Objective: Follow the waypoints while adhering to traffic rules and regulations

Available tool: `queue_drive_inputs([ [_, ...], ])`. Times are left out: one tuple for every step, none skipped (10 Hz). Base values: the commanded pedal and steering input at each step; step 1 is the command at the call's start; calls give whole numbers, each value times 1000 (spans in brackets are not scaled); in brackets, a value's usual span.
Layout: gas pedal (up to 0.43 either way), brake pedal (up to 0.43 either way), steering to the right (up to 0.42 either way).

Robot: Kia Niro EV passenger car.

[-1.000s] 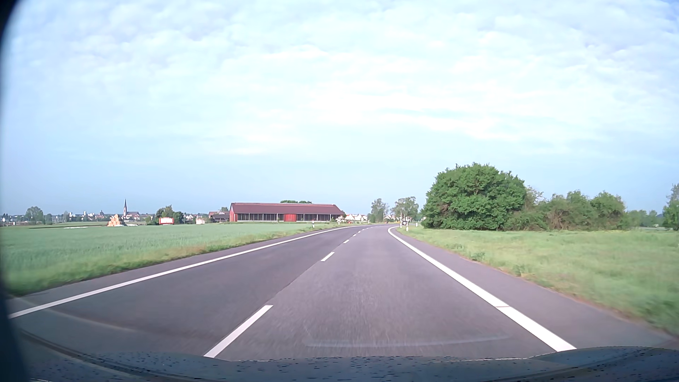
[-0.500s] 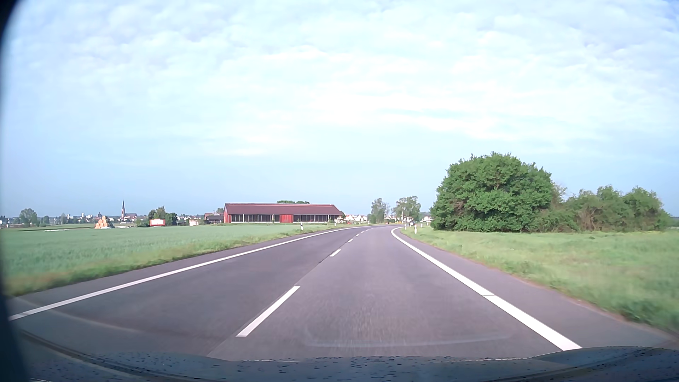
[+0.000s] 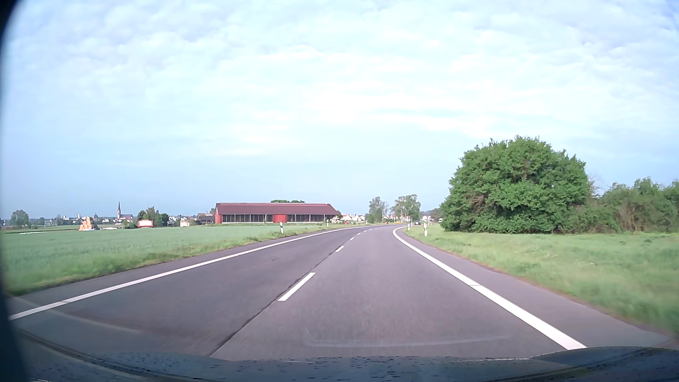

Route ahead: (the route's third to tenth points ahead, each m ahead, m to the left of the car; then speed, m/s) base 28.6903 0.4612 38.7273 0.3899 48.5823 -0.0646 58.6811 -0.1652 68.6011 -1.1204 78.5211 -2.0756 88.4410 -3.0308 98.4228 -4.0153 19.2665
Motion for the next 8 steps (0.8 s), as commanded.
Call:
queue_drive_inputs([
  [157,0,1],
  [157,0,2],
  [157,0,2],
  [157,0,2],
  [157,0,2],
  [157,0,2],
  [157,0,3],
  [157,0,3],
])
